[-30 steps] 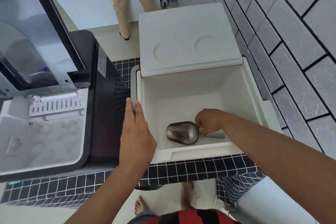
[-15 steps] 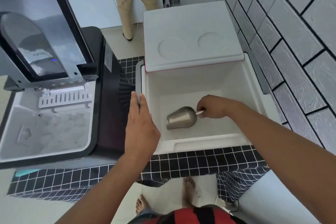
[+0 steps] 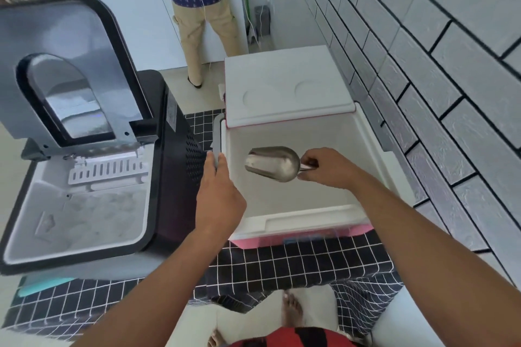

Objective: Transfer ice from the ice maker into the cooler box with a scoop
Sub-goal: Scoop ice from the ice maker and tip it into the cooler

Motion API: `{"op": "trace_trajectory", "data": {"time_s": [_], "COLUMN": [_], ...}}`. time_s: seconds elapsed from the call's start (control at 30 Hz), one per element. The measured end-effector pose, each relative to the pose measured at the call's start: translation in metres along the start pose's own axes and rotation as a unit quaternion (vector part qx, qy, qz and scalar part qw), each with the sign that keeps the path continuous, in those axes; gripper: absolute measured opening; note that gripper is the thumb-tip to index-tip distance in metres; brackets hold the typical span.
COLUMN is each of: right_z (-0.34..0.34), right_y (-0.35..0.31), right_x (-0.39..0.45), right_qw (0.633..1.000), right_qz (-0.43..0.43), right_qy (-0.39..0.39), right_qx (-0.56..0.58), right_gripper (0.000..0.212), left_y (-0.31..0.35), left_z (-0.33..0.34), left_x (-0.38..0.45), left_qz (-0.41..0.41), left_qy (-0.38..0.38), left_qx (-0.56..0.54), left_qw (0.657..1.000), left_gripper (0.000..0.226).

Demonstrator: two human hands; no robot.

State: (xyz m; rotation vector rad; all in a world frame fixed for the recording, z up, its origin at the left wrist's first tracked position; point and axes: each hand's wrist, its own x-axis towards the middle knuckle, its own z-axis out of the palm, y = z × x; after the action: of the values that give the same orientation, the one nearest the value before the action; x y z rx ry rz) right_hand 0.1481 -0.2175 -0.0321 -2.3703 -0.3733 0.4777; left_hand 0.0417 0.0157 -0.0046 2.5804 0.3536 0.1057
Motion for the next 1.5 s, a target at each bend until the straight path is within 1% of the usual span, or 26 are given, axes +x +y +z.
{"op": "trace_trajectory", "data": {"time_s": [0.1, 0.13, 0.27, 0.3, 0.37, 0.43, 0.53, 0.6, 0.7, 0.8, 0.87, 0.93, 1.0, 1.07, 1.13, 1.23, 1.27, 1.33, 1.4, 1.43, 1.5], "right_z": [-0.006, -0.005, -0.015, -0.015, -0.012, -0.004, 0.018, 0.036, 0.062, 0.081, 0.089, 0.094, 0.097, 0.101, 0.109, 0.129, 0.135, 0.145, 0.154, 0.16, 0.173], "right_y": [-0.014, -0.029, -0.059, -0.069, -0.104, -0.143, -0.197, -0.228, -0.263, -0.289, -0.305, -0.32, -0.333, -0.343, -0.35, -0.354, -0.352, -0.347, -0.341, -0.339, -0.336], "right_x": [-0.009, -0.011, -0.023, -0.024, -0.026, -0.026, -0.026, -0.024, -0.02, -0.017, -0.017, -0.02, -0.022, -0.023, -0.023, -0.022, -0.02, -0.015, -0.012, -0.012, -0.011], "right_qw": [0.998, 0.997, 0.991, 0.99, 0.987, 0.981, 0.97, 0.967, 0.956, 0.933, 0.913, 0.884, 0.852, 0.822, 0.806, 0.798, 0.8, 0.811, 0.836, 0.844, 0.85], "right_qz": [-0.011, -0.026, -0.054, -0.069, -0.108, -0.16, -0.224, -0.239, -0.246, -0.247, -0.235, -0.23, -0.219, -0.2, -0.173, -0.161, -0.164, -0.162, -0.153, -0.154, -0.172], "right_qy": [0.051, 0.062, 0.115, 0.117, 0.111, 0.106, 0.091, 0.081, 0.099, 0.103, 0.102, 0.1, 0.099, 0.097, 0.095, 0.065, 0.059, 0.051, 0.043, 0.037, 0.025], "right_qx": [0.04, 0.04, 0.052, 0.046, 0.035, 0.028, 0.009, -0.03, -0.127, -0.243, -0.316, -0.394, -0.465, -0.524, -0.558, -0.577, -0.575, -0.56, -0.526, -0.512, -0.498], "right_gripper": [0.022, 0.026, 0.034, 0.034, 0.035, 0.034, 0.026, 0.02, 0.016, 0.005, 0.003, 0.008, 0.012, 0.014, 0.013, 0.028, 0.027, 0.016, 0.005, 0.003, 0.012], "left_y": [-0.001, -0.01, -0.017, -0.021, -0.038, -0.063, -0.108, -0.138, -0.178, -0.217, -0.235, -0.245, -0.248, -0.25, -0.252, -0.255, -0.256, -0.256, -0.258, -0.258, -0.26], "left_z": [-0.009, -0.02, -0.054, -0.068, -0.105, -0.142, -0.188, -0.209, -0.226, -0.23, -0.228, -0.221, -0.215, -0.212, -0.21, -0.208, -0.207, -0.206, -0.204, -0.203, -0.202], "left_x": [-0.001, -0.003, -0.005, -0.007, -0.013, -0.019, -0.024, -0.025, -0.031, -0.032, -0.03, -0.029, -0.028, -0.027, -0.026, -0.026, -0.026, -0.025, -0.024, -0.024, -0.023], "left_qz": [0.0, 0.002, 0.071, 0.084, 0.1, 0.101, 0.1, 0.084, 0.035, 0.015, -0.005, -0.01, 0.0, 0.02, 0.042, 0.071, 0.077, 0.085, 0.091, 0.092, 0.092], "left_qy": [-0.01, -0.007, -0.001, 0.007, 0.047, 0.08, 0.091, 0.102, 0.109, 0.095, 0.072, 0.047, 0.03, 0.032, 0.037, 0.037, 0.039, 0.048, 0.063, 0.068, 0.071], "left_qx": [-0.055, -0.079, -0.18, -0.216, -0.271, -0.288, -0.249, -0.195, -0.129, -0.034, -0.005, 0.007, 0.009, 0.02, 0.051, 0.073, 0.074, 0.075, 0.074, 0.071, 0.061], "left_qw": [0.998, 0.997, 0.981, 0.973, 0.956, 0.949, 0.959, 0.972, 0.985, 0.995, 0.997, 0.999, 1.0, 0.999, 0.997, 0.994, 0.994, 0.992, 0.991, 0.991, 0.991], "left_gripper": [0.066, 0.063, 0.046, 0.042, 0.037, 0.04, 0.042, 0.045, 0.048, 0.055, 0.057, 0.063, 0.065, 0.063, 0.062, 0.061, 0.06, 0.059, 0.059, 0.06, 0.061]}}
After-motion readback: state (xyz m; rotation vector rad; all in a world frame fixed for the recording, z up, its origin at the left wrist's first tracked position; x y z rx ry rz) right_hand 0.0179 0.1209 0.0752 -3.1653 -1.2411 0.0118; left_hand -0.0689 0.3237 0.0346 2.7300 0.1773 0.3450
